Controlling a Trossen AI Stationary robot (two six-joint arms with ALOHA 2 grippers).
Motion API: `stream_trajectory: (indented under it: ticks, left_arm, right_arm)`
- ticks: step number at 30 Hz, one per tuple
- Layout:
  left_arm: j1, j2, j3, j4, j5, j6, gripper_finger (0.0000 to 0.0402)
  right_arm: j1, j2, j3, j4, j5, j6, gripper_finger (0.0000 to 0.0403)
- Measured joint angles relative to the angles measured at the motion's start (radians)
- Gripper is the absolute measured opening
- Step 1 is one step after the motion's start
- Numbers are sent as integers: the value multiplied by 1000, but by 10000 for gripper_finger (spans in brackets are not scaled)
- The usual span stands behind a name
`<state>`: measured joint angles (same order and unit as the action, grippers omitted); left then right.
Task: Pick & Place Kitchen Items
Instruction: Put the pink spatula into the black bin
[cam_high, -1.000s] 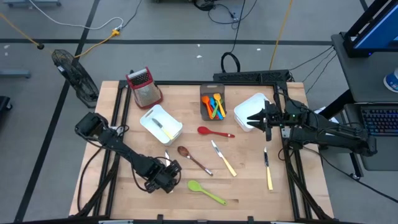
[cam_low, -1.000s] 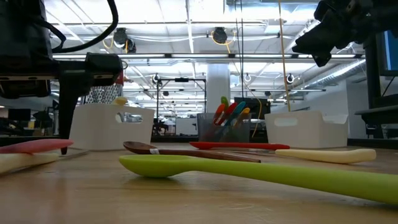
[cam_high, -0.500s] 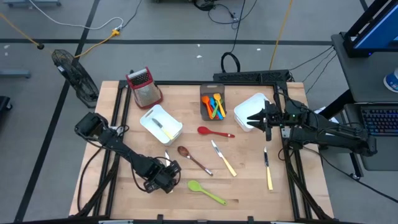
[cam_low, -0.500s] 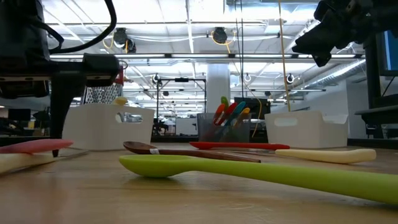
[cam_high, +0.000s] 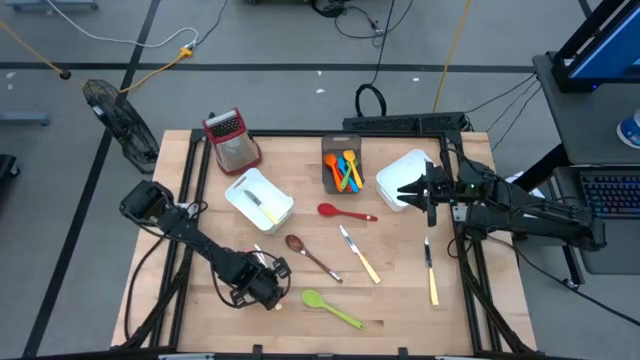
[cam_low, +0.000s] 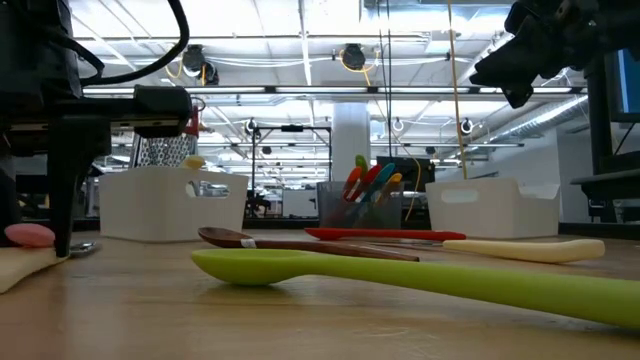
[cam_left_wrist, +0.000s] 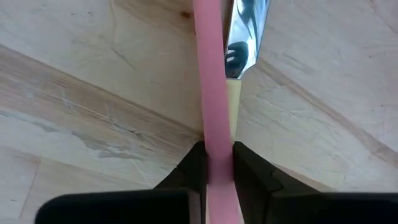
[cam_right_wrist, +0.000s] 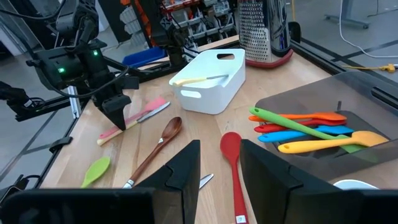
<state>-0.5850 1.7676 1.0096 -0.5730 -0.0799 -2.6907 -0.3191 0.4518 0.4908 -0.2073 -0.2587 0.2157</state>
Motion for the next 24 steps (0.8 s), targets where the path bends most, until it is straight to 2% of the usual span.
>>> stream_trajectory:
  ticks: [24]
  left_arm:
    - [0, -18, 0, -23, -25, 10, 55]
  right_arm:
    - [0, 0, 0, 0, 0, 0, 105]
